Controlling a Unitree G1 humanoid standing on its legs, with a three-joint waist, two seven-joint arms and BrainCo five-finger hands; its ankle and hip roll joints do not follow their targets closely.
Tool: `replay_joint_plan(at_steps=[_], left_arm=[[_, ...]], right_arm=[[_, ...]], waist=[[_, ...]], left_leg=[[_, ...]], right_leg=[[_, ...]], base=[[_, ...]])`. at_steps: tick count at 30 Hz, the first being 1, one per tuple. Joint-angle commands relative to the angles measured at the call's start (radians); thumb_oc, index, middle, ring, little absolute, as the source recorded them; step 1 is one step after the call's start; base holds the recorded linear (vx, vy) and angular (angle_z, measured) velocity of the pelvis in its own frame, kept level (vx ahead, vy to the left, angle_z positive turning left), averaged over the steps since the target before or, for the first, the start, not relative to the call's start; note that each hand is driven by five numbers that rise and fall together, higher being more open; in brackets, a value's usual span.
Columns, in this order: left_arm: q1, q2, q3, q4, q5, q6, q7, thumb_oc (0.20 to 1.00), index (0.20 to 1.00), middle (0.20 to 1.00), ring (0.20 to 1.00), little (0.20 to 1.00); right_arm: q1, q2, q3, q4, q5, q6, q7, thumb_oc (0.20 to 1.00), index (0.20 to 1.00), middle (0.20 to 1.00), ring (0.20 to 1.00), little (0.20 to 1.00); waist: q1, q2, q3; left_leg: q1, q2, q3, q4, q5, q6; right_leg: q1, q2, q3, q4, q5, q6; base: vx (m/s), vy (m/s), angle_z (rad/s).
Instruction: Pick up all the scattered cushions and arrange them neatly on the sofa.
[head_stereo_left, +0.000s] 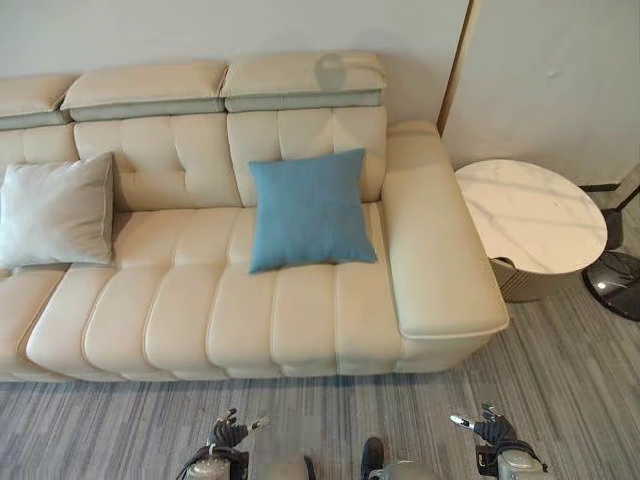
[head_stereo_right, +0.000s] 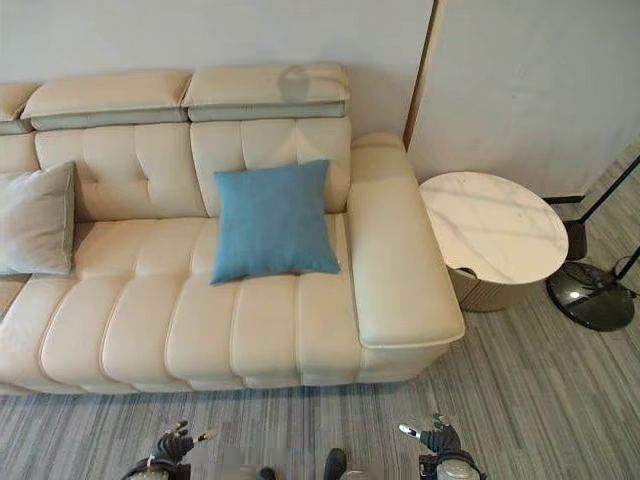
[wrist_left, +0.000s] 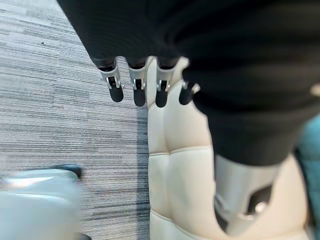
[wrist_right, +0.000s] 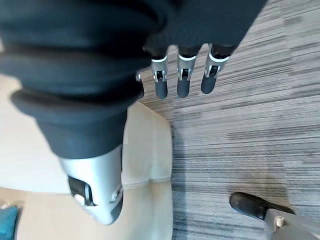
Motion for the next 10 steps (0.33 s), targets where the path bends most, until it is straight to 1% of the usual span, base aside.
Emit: replay_joint_plan(at_steps=[1, 4, 6, 8, 10], left_arm=[[0.003, 0.027, 0.003, -0.032, -0.012, -0.016, -0.002, 1.000, 1.000, 1.000, 1.000, 1.000], [0.002, 0.022, -0.007, -0.025, -0.008, -0.012, 0.001, 1.000, 1.000, 1.000, 1.000, 1.000], [0.008, 0.020, -0.007, -0.007, 0.007, -0.010, 0.001, 1.000, 1.000, 1.000, 1.000, 1.000], [0.001, 0.026, -0.024, 0.009, 0.038, -0.004, 0.006, 1.000, 1.000, 1.000, 1.000, 1.000], [-0.002, 0.028, -0.026, 0.018, 0.045, -0.002, 0.004, 1.000, 1.000, 1.000, 1.000, 1.000]], right_arm=[[-0.036, 0.021, -0.023, -0.013, 0.006, -0.015, -0.002, 1.000, 1.000, 1.000, 1.000, 1.000], [-0.035, 0.029, -0.023, -0.005, 0.006, -0.015, -0.008, 1.000, 1.000, 1.000, 1.000, 1.000], [-0.030, 0.039, -0.018, 0.002, 0.004, -0.015, -0.002, 1.000, 1.000, 1.000, 1.000, 1.000], [-0.031, 0.056, -0.008, 0.027, 0.002, -0.010, 0.000, 1.000, 1.000, 1.000, 1.000, 1.000], [-0.031, 0.059, -0.007, 0.038, 0.001, -0.007, 0.000, 1.000, 1.000, 1.000, 1.000, 1.000]], waist=[[-0.011, -0.004, -0.040], [-0.016, 0.001, -0.051], [-0.014, -0.003, -0.060], [-0.011, -0.015, -0.073], [-0.012, -0.017, -0.076]], left_leg=[[-0.022, -0.035, 0.015, -0.162, 0.039, 0.044], [0.021, -0.037, 0.016, -0.231, 0.053, 0.042], [0.039, -0.040, 0.021, -0.231, 0.045, 0.046], [0.055, -0.045, 0.025, -0.231, 0.030, 0.055], [0.060, -0.047, 0.027, -0.231, 0.026, 0.057]], right_leg=[[0.091, -0.017, -0.015, -0.066, -0.144, 0.146], [0.102, -0.017, -0.020, -0.070, -0.140, 0.153], [0.122, -0.022, -0.015, -0.075, -0.138, 0.158], [0.142, -0.031, -0.009, -0.080, -0.132, 0.169], [0.148, -0.033, -0.007, -0.082, -0.129, 0.172]], base=[[0.01, 0.147, 0.40], [0.02, 0.157, 0.27], [0.05, 0.201, -0.02], [0.02, 0.204, 0.03], [0.01, 0.079, -0.01]])
